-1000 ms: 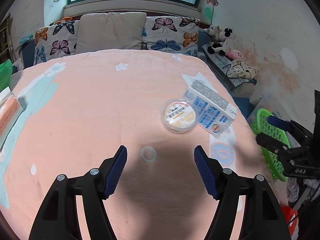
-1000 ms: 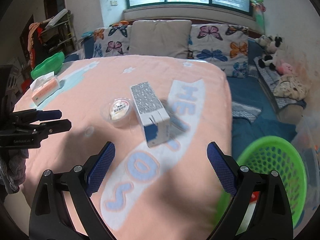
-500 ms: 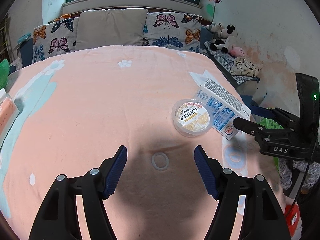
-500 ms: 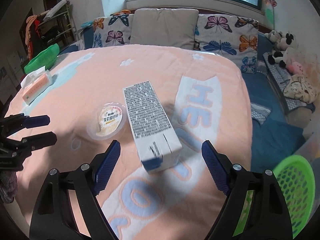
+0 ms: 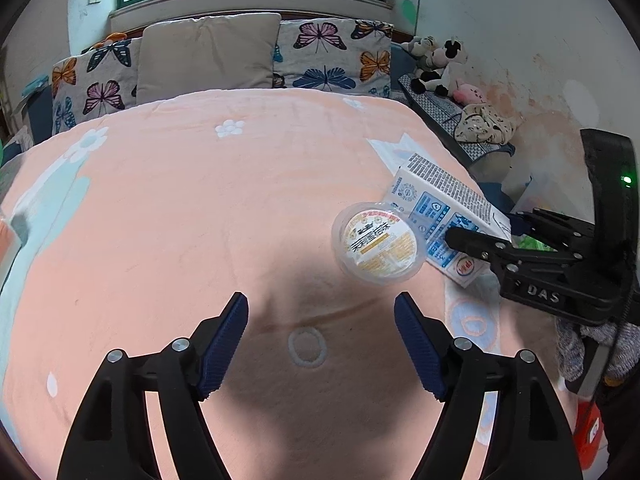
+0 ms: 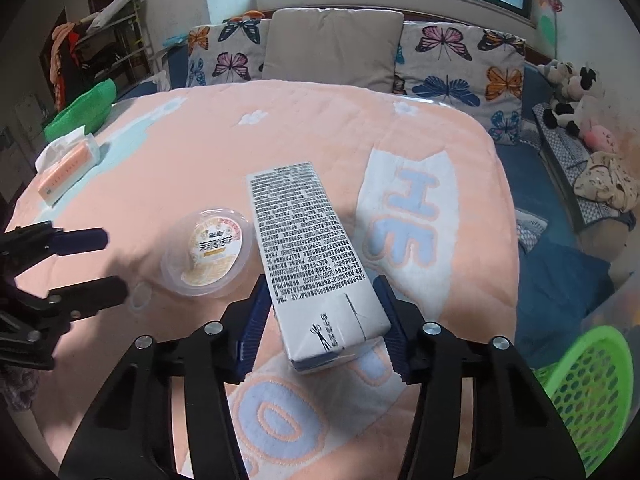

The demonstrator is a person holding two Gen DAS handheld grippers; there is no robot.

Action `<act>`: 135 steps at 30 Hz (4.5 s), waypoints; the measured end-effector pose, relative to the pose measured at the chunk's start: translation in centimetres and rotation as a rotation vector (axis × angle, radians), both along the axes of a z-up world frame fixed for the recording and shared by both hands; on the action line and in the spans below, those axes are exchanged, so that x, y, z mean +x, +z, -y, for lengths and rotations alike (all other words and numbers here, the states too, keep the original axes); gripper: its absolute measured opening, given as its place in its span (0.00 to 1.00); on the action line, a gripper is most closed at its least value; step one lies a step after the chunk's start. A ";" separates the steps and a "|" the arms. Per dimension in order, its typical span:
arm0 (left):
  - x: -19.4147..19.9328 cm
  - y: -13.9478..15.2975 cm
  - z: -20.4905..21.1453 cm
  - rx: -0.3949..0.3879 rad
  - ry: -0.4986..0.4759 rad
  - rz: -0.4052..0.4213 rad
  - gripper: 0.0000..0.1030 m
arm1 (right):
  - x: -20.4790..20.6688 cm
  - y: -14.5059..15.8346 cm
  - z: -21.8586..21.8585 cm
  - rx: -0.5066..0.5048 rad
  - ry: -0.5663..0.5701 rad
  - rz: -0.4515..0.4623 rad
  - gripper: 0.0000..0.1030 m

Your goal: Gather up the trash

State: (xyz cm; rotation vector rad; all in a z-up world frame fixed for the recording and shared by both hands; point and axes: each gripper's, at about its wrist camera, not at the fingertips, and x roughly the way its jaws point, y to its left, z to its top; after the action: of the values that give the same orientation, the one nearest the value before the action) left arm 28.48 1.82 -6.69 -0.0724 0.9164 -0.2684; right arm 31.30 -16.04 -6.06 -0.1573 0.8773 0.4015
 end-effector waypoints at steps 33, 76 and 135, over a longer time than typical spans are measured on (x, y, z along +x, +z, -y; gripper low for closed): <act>4.0 -2.1 6.2 0.058 -0.119 0.037 0.62 | -8.0 3.6 8.0 0.064 -0.117 0.071 0.42; -4.4 3.8 23.3 0.025 -0.423 0.095 0.62 | -15.1 -0.9 26.7 0.125 -0.533 0.013 0.54; -13.3 6.2 16.8 0.013 -0.321 0.188 0.89 | -25.7 1.7 17.0 0.129 -0.489 0.111 0.95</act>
State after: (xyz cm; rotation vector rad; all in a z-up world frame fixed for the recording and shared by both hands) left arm 15.16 -14.95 -0.47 0.1117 0.7397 -0.5584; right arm 5.65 -33.00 -4.37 0.1533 0.7479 -0.0089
